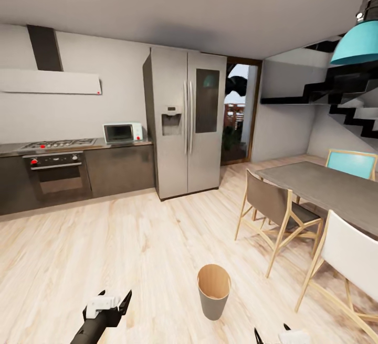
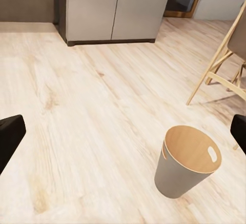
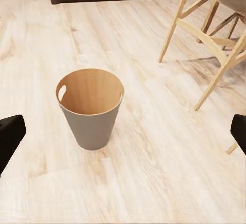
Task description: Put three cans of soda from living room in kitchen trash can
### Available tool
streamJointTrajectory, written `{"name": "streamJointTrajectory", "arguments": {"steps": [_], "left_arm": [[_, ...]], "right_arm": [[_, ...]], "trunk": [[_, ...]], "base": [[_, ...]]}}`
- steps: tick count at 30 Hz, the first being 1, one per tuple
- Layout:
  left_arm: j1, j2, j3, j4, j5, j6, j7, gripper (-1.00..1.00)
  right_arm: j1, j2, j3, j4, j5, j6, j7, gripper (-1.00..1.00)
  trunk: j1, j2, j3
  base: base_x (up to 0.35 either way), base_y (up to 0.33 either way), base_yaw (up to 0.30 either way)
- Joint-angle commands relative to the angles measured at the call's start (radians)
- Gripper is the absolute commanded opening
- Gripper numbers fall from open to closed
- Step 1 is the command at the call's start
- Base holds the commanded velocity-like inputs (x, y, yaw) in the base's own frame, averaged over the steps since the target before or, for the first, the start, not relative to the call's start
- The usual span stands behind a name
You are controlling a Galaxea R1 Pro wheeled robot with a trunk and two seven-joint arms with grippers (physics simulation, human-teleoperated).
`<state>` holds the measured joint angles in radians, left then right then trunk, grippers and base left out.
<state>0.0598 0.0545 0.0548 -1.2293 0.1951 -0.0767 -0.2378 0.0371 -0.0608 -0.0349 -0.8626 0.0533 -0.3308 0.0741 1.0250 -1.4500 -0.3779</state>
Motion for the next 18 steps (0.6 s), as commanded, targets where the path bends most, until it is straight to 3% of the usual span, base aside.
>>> {"name": "streamJointTrajectory", "arguments": {"steps": [1, 4, 6, 7, 9, 13, 14, 18], "left_arm": [[0.0, 0.0, 0.0, 0.0, 0.0, 0.0, 0.0, 1.0], [0.0, 0.0, 0.0, 0.0, 0.0, 0.0, 0.0, 1.0], [0.0, 0.0, 0.0, -0.001, 0.001, 0.0, 0.0, 1.0], [0.0, 0.0, -0.001, -0.003, 0.001, 0.0, -0.001, 1.0], [0.0, 0.0, 0.0, -0.003, 0.001, 0.0, 0.0, 1.0], [0.0, 0.001, -0.001, -0.002, 0.001, 0.0, 0.0, 1.0], [0.0, 0.0, 0.0, -0.001, 0.0, 0.0, 0.0, 1.0], [0.0, -0.001, 0.0, 0.0, 0.0, 0.0, 0.0, 1.0]], "right_arm": [[0.0, 0.0, 0.0, -0.009, 0.0, 0.0, 0.0, 1.0], [0.001, 0.0, 0.001, -0.045, 0.0, 0.004, 0.001, 1.0], [0.005, 0.001, 0.0, -0.13, -0.001, 0.012, 0.001, 1.0], [0.018, 0.002, -0.001, -0.264, -0.01, 0.07, 0.001, 1.0], [0.028, 0.003, -0.001, -0.334, -0.014, 0.145, 0.001, 1.0], [0.04, 0.01, 0.0, -0.466, -0.019, 0.381, 0.007, 1.0], [0.045, 0.016, 0.0, -0.556, -0.021, 0.549, 0.026, 1.0], [0.045, 0.019, 0.0, -0.606, -0.022, 0.616, 0.039, 1.0]], "trunk": [[0.0, 0.0, 0.0], [0.0, 0.0, 0.0], [0.0, 0.0, 0.0], [0.0, 0.0, 0.0], [0.0, 0.0, 0.0], [0.0, 0.0, 0.0], [0.0, 0.0, 0.0], [0.0, 0.0, 0.0]], "base": [[0.0, 0.0, 0.012], [0.0, 0.0, 0.009], [0.0, 0.0, 0.005], [0.0, 0.0, 0.002], [0.0, 0.0, 0.001], [0.0, 0.0, 0.0], [0.0, 0.0, 0.0], [0.0, 0.0, 0.0]]}}
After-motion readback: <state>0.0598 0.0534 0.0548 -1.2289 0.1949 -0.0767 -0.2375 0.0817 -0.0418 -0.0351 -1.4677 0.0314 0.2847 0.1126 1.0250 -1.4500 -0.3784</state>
